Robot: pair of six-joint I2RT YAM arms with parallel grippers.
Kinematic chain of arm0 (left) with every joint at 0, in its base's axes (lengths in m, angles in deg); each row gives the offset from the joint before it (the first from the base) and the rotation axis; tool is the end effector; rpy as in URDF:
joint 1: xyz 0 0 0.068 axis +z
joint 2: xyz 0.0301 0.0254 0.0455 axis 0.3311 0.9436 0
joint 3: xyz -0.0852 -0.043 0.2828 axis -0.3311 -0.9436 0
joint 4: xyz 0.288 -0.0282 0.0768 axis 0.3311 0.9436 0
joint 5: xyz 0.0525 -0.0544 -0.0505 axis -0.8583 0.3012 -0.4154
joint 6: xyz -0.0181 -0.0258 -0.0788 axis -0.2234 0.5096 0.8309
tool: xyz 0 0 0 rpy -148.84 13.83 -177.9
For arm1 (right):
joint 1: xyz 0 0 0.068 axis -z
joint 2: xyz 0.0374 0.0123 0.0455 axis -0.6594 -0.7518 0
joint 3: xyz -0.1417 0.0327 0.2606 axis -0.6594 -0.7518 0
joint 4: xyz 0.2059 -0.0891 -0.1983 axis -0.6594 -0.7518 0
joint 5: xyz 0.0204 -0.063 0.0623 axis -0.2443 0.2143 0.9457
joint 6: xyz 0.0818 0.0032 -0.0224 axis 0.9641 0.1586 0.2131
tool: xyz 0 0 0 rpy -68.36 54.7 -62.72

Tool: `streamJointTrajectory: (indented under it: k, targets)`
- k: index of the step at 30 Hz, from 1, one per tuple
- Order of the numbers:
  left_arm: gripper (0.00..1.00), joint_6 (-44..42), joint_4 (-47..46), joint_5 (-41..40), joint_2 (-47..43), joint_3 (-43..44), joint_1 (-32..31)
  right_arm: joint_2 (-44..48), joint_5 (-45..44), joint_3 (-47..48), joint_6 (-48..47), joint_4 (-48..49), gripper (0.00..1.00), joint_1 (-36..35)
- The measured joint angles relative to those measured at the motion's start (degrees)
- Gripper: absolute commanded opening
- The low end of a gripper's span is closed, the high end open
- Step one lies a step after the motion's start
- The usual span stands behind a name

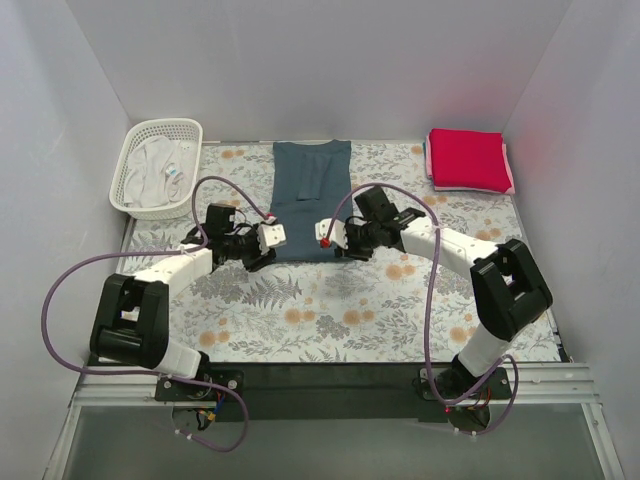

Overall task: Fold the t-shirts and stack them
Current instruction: Fold the tshirt

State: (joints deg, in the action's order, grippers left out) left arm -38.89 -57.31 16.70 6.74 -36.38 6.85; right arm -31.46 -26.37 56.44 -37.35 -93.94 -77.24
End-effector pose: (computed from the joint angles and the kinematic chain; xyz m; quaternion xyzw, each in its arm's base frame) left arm 0.3086 -0.1182 0.1642 0.3296 0.8288 -0.3184 0.3209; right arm 0.3196 0.2676 0.2036 -0.7102 0.5908 0.1229 0.3625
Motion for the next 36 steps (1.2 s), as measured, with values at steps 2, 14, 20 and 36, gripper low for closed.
streamJointTrajectory:
  k: [2, 14, 20, 36]
  targets:
    - [0.44, -1.2, -0.4, -1.0, 0.1, -2.1, -1.1, -0.8, -0.4, -2.3, -0.4, -0.2, 0.43, -1.2]
    - [0.45, -5.2, -8.1, -5.0, 4.8, -4.8, -3.1, -4.7, -4.3, -5.5, -2.5, 5.6, 0.40, -1.5]
    - [0.38, -6.6, -11.2, -5.0, 8.4, -4.0, -3.2, -6.1, -5.5, -6.8, -3.3, 8.5, 0.35, -1.5]
    - [0.00, -7.6, -3.3, -3.9, 7.5, -0.6, -3.4, -4.7, -6.9, -6.6, -0.6, 6.4, 0.01, -1.6]
